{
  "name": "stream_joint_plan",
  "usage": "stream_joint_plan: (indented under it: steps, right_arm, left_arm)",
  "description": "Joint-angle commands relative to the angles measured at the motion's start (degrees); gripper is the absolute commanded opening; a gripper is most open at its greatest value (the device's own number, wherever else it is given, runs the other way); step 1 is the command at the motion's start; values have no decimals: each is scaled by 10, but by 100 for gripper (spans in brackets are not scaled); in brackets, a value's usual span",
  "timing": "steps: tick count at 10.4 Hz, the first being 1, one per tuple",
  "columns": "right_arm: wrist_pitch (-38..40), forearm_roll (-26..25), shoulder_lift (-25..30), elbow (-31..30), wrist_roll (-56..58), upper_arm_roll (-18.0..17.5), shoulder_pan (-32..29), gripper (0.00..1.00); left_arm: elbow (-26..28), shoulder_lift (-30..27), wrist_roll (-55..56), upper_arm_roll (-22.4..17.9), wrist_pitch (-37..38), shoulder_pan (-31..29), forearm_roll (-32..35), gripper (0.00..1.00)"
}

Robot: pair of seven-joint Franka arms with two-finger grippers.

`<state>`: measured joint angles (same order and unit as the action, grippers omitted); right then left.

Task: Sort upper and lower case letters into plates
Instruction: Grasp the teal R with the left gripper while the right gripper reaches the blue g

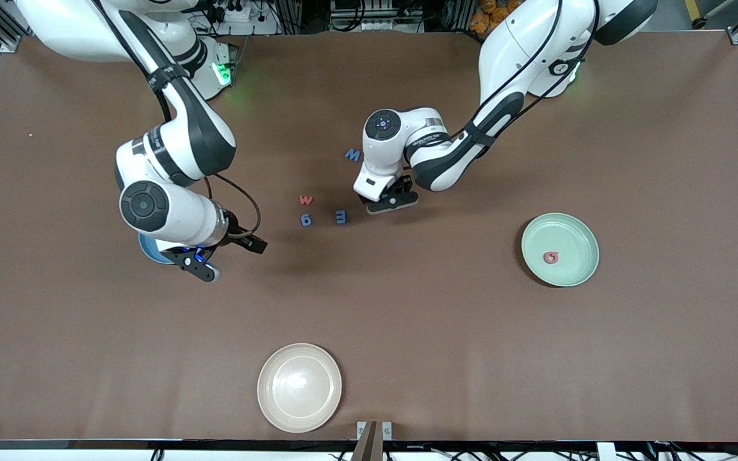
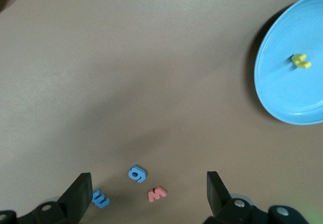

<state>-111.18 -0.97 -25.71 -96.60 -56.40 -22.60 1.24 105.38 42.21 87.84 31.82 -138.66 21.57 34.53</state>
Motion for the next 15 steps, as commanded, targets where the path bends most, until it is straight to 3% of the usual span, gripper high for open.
stream_joint_plan:
  steps: [1, 4, 6, 9, 11, 12, 14, 15]
  right_arm:
    - [-16, 18, -11, 1, -69, -5, 4, 100]
    - [-39, 27, -27, -11, -113, -6, 22, 100]
    - [-102, 26, -26, -56, -179, -23, 36, 100]
    - [-137, 26, -27, -90, -220, -27, 66, 100]
    - [-197, 16, -28, -122, -234, -28, 92, 100]
    - [-200, -6, -28, -135, -229, -28, 91, 100]
    - [-203, -101, -32, -157, -183, -34, 93, 100]
    - [-200, -106, -32, -159, -133, -48, 91, 100]
  left_arm:
    - [-5, 2, 37, -3, -4, 0, 20, 0]
    - [-10, -15, 47, -2, 0, -21, 20, 0]
    - [-4, -62, 38, -2, 17, -49, 19, 0]
    - [-1, -106, -35, 10, 64, -128, 10, 0]
    - [-2, -111, -93, 55, 65, -214, 10, 0]
    - [0, -114, -121, 78, 73, -259, 10, 0]
    - [-1, -120, -187, 110, 114, -330, 10, 0]
    - [-1, -122, -209, 119, 123, -357, 10, 0]
